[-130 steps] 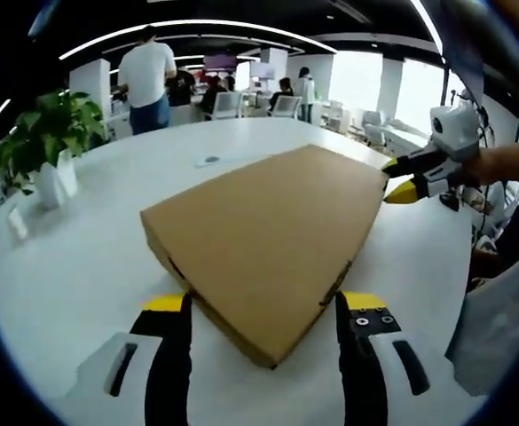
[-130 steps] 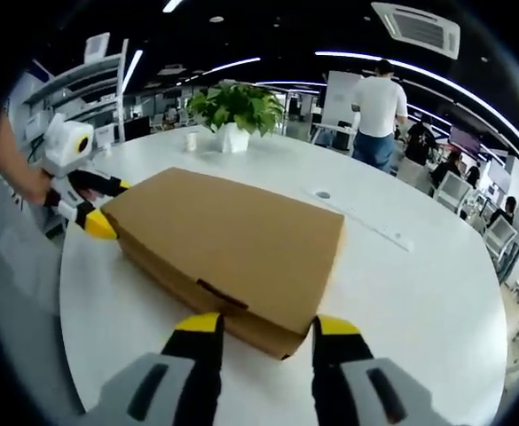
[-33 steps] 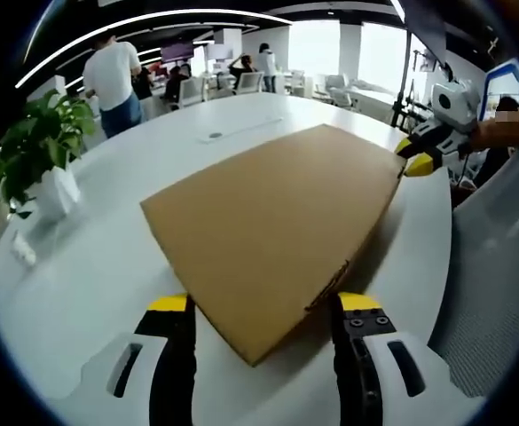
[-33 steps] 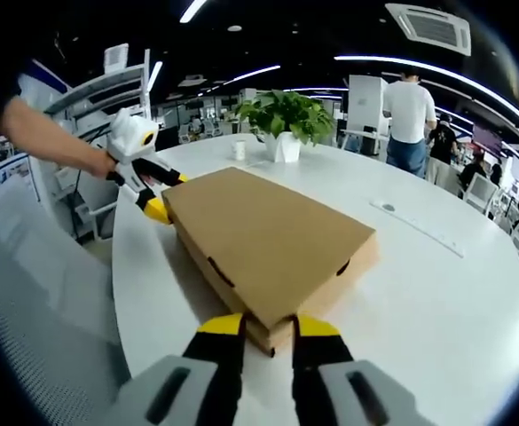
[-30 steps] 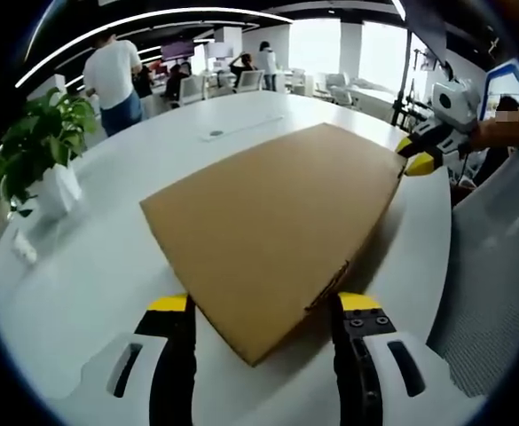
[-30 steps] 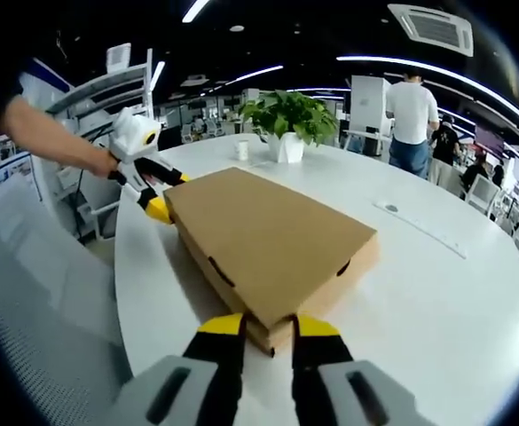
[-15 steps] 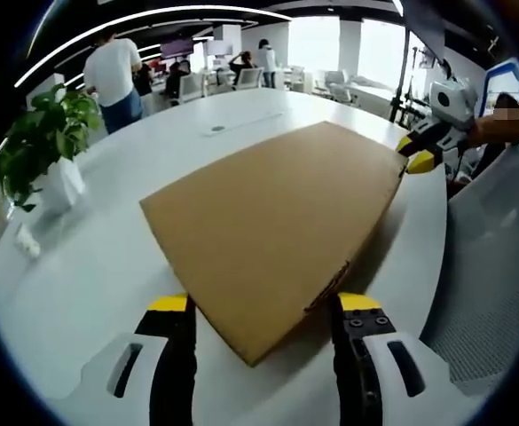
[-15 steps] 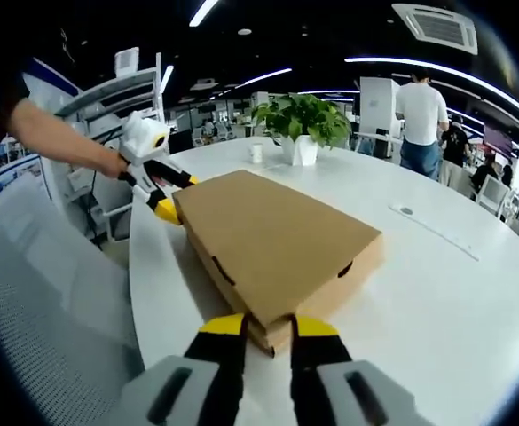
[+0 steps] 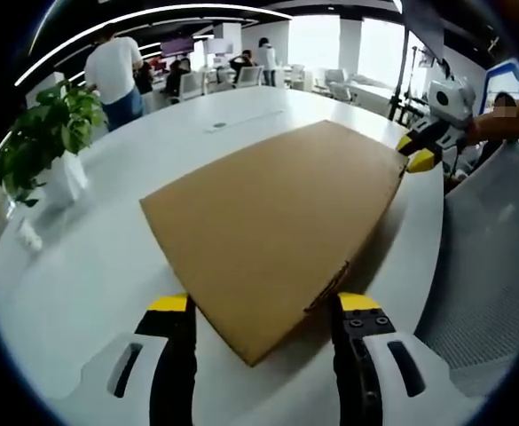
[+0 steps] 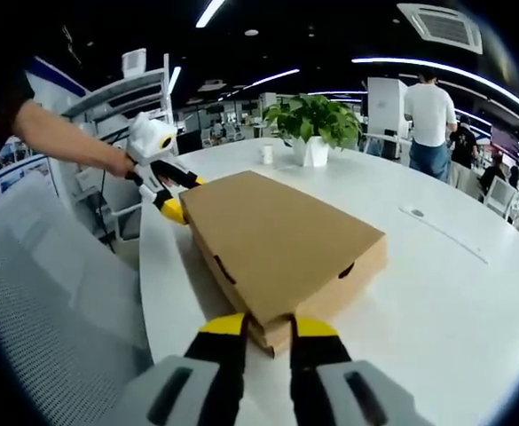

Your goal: Operate the shoe box by opening the lid, removing the specified soft item, and placing it in the target area until the item is outside and the box remains undamaged.

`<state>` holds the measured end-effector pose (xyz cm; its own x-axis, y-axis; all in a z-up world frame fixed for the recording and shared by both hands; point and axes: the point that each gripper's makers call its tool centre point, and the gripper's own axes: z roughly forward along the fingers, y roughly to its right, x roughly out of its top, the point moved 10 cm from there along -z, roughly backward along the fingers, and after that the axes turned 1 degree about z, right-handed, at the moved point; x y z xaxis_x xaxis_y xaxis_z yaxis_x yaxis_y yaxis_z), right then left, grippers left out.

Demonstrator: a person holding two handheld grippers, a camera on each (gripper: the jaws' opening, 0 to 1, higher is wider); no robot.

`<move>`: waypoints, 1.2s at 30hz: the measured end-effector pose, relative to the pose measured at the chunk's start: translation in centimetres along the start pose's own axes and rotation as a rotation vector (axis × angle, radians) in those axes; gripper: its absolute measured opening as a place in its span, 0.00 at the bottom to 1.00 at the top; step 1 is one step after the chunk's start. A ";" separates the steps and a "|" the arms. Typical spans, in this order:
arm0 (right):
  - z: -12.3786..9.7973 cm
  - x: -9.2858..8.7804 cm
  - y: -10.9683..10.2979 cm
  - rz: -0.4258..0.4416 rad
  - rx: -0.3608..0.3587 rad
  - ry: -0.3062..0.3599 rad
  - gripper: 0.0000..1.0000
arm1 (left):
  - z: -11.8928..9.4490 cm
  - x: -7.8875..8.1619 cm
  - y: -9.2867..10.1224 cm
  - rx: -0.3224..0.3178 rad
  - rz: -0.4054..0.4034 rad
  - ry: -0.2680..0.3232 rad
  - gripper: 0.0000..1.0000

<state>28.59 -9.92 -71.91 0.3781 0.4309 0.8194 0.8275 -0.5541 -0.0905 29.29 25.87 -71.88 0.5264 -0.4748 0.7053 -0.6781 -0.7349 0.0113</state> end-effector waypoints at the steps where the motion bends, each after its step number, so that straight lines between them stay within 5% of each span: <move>1: 0.0 0.0 0.0 0.005 0.000 0.002 0.14 | 0.0 0.0 0.0 0.001 -0.001 0.001 0.62; 14: 0.0 -0.4 0.2 0.065 0.004 0.042 0.16 | 0.1 -0.2 0.1 0.020 0.005 0.009 0.64; 27: 0.3 -0.7 -0.1 -0.031 -0.009 0.039 0.20 | -0.9 -0.8 0.6 0.060 -0.017 0.054 0.58; 36: 0.1 -0.6 0.0 -0.022 -0.005 0.041 0.17 | -1.7 -0.3 0.7 0.075 -0.045 0.070 0.55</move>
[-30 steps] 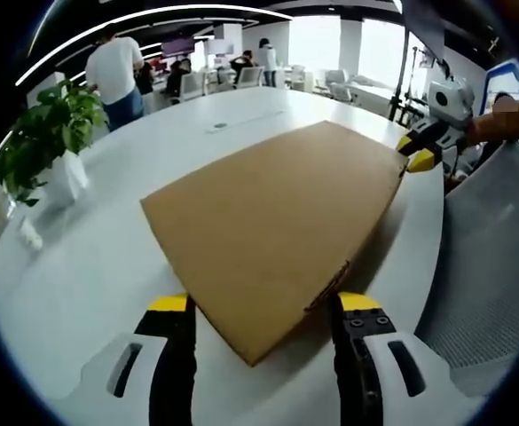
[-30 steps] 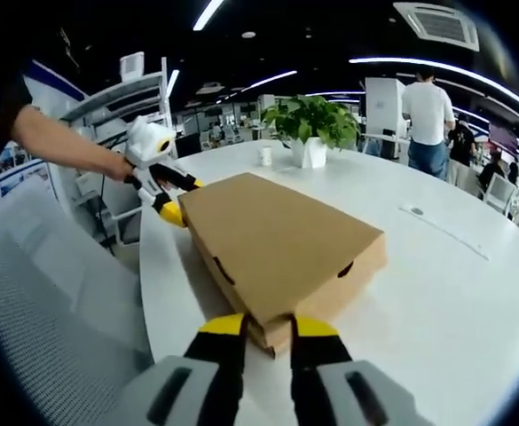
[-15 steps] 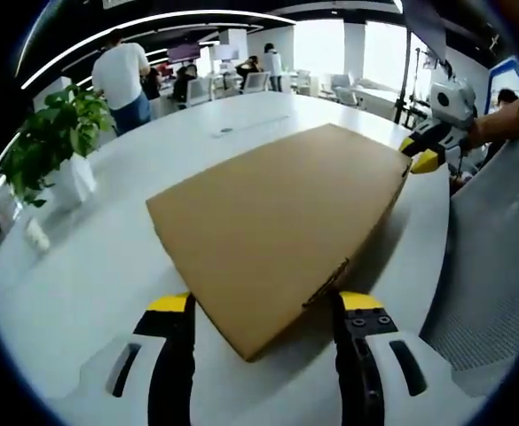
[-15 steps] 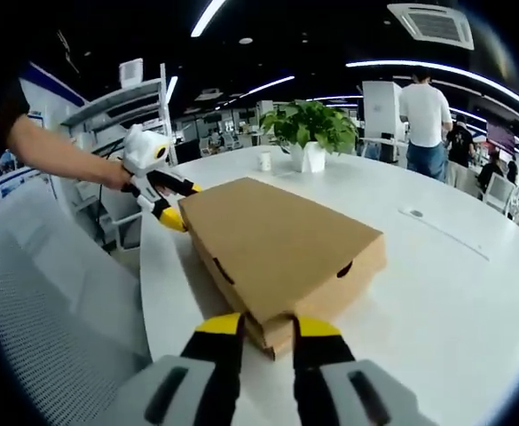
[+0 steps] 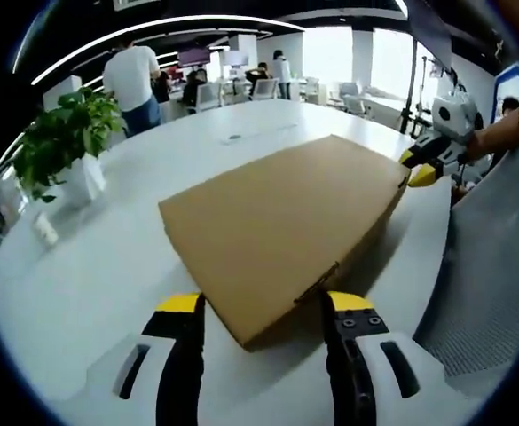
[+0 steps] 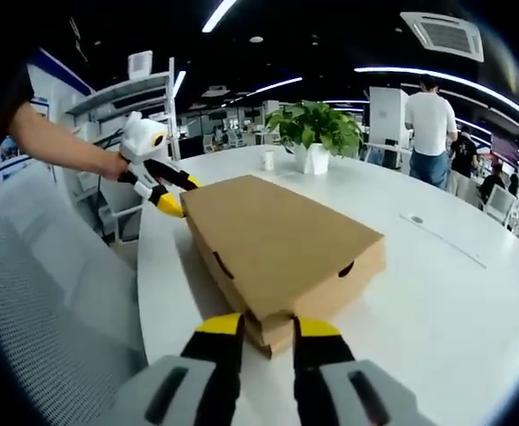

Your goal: Operate the shoe box by opening the lid, removing the specified soft item, and placing it in the target area until the item is outside and the box remains undamaged.

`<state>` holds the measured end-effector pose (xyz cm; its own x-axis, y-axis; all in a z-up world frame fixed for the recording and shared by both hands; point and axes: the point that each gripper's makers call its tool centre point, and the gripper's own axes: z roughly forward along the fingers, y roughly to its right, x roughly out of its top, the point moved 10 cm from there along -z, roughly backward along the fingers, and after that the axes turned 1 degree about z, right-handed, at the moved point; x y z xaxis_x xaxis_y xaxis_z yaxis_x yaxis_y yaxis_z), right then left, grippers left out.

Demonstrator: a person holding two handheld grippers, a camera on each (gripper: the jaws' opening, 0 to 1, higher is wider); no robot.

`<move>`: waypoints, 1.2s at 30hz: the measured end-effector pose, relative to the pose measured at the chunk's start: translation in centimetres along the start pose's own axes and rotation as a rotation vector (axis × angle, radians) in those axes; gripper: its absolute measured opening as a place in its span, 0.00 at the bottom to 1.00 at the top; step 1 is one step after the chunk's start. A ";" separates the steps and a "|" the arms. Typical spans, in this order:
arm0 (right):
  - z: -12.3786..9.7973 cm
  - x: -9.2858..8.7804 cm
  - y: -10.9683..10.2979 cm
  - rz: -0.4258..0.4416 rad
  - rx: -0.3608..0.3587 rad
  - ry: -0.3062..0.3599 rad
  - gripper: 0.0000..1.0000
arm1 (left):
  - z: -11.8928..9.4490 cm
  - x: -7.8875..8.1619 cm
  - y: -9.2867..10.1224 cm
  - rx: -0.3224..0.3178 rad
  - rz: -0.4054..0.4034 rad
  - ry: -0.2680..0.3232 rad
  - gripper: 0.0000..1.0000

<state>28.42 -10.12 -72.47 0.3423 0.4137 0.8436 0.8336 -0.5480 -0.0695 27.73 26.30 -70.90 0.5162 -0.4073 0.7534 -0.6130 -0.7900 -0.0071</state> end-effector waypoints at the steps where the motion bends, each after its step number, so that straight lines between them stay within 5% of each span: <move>1: 0.0 0.0 0.0 0.003 -0.002 0.000 0.16 | 0.0 0.0 0.1 0.001 -0.012 0.003 0.55; 36: -2.0 2.5 0.1 0.134 0.027 0.060 0.16 | -2.1 2.0 0.0 -0.012 -0.031 0.037 0.54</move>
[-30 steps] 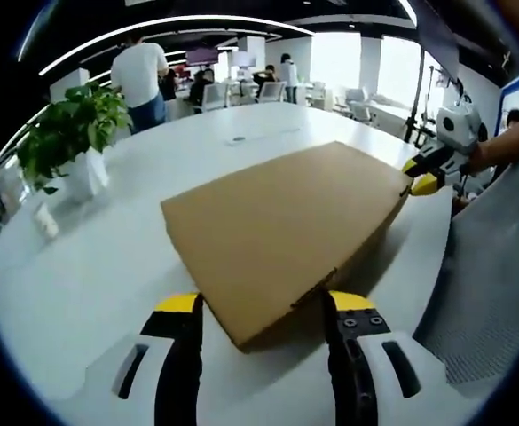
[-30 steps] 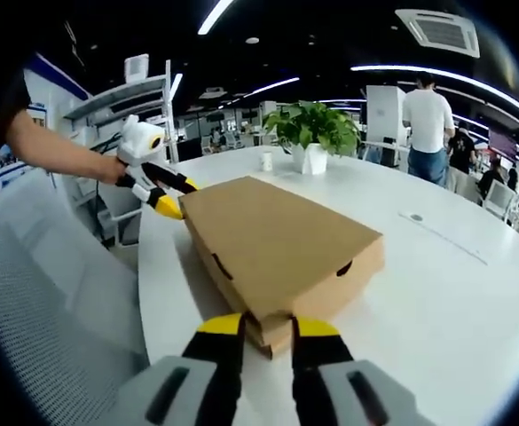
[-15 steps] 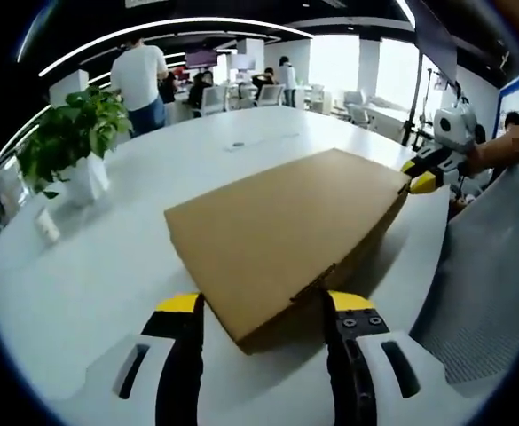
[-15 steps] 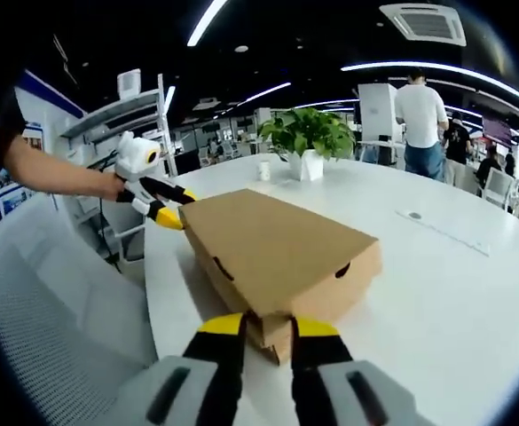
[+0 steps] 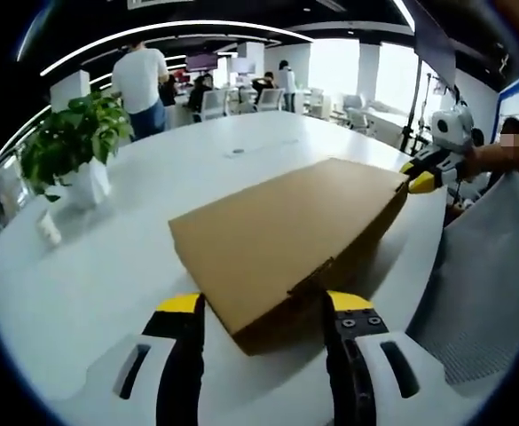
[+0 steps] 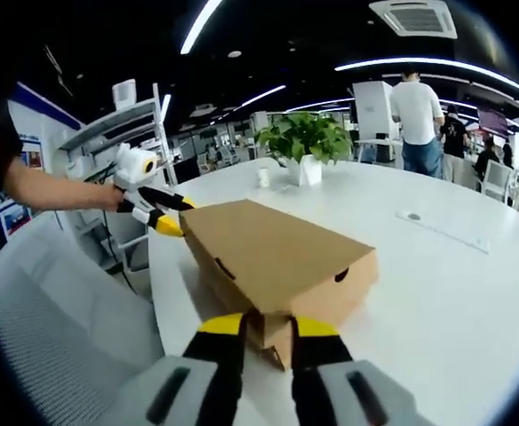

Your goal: Operate the shoe box by opening the lid, removing the specified soft item, and placing it in the target area until the item is outside and the box remains undamaged.

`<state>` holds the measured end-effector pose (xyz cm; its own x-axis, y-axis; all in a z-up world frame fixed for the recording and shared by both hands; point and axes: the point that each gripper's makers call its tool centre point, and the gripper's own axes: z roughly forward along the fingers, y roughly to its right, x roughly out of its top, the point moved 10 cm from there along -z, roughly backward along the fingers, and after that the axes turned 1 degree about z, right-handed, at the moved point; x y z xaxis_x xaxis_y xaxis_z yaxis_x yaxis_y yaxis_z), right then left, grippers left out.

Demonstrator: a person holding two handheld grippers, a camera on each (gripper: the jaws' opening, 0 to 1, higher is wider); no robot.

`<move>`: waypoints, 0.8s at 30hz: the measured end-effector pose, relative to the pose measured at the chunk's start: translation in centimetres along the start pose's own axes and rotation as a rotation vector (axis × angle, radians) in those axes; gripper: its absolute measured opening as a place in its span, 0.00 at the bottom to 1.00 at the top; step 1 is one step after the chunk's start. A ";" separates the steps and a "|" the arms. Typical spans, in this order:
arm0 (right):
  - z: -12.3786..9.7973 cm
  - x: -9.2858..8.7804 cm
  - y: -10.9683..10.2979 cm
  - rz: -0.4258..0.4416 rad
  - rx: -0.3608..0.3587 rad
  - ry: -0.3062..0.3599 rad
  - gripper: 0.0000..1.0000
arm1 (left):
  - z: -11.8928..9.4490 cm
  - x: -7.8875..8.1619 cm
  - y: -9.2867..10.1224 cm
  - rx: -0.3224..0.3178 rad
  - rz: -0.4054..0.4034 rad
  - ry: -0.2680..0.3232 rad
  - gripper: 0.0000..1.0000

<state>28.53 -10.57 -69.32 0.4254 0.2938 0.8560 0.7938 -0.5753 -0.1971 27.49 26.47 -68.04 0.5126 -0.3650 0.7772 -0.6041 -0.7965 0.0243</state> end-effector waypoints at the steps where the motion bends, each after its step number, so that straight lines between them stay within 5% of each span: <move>1: -0.1 0.1 0.0 0.001 0.001 0.001 0.16 | 0.0 0.1 -0.1 -0.004 -0.001 -0.004 0.54; 24: -1.2 2.9 -0.3 -0.041 -0.022 0.056 0.19 | -1.3 2.3 -0.6 -0.036 0.005 0.035 0.57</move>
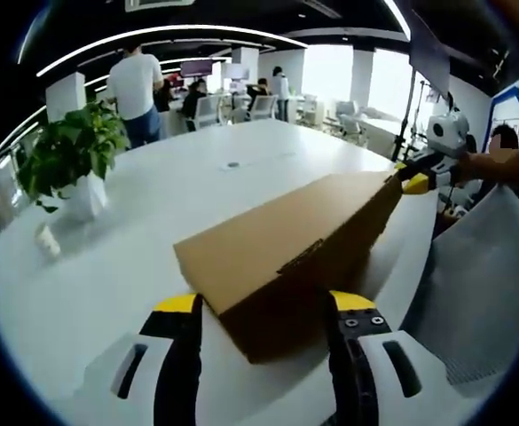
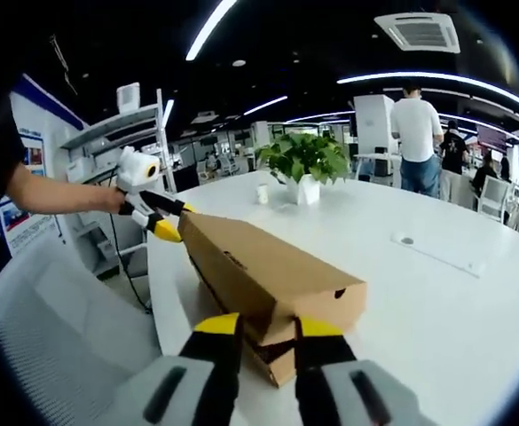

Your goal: Operate the shoe box by opening the lid, removing the specified soft item, and placing it in the target area until the item is outside and the box remains undamaged.

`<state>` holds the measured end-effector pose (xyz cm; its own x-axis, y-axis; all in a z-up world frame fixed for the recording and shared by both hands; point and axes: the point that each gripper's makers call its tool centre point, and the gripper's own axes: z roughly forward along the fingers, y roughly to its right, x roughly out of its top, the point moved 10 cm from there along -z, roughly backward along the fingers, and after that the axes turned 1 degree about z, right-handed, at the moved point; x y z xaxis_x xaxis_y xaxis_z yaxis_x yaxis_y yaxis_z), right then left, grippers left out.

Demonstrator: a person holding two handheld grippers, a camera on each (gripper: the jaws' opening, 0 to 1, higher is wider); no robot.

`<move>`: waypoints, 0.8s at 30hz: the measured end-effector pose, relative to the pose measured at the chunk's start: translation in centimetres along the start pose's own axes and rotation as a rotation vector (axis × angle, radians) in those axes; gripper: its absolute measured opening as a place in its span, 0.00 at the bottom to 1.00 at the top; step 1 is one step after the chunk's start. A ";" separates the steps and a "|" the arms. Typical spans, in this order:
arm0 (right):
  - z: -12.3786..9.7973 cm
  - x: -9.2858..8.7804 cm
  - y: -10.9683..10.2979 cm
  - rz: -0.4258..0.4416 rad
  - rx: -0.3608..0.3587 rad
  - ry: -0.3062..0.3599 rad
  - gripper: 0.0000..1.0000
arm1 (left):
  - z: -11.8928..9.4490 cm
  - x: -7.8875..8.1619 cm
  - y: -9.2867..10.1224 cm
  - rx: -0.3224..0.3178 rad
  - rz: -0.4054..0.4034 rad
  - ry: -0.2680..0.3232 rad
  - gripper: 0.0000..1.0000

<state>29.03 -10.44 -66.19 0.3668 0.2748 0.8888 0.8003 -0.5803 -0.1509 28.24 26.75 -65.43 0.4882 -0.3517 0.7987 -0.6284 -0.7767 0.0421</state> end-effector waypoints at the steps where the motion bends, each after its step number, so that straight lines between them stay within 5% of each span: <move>1: -0.1 0.2 0.0 -0.002 -0.003 0.005 0.19 | 0.0 0.1 -0.1 0.005 0.006 0.003 0.57; 24: -0.3 3.3 0.7 -0.039 -0.038 0.068 0.23 | -0.7 2.4 -1.4 0.046 0.002 0.095 0.48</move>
<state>30.62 -10.15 -63.21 0.3018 0.2462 0.9210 0.7943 -0.5992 -0.1001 29.87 27.33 -63.13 0.4258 -0.3042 0.8521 -0.6000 -0.7998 0.0143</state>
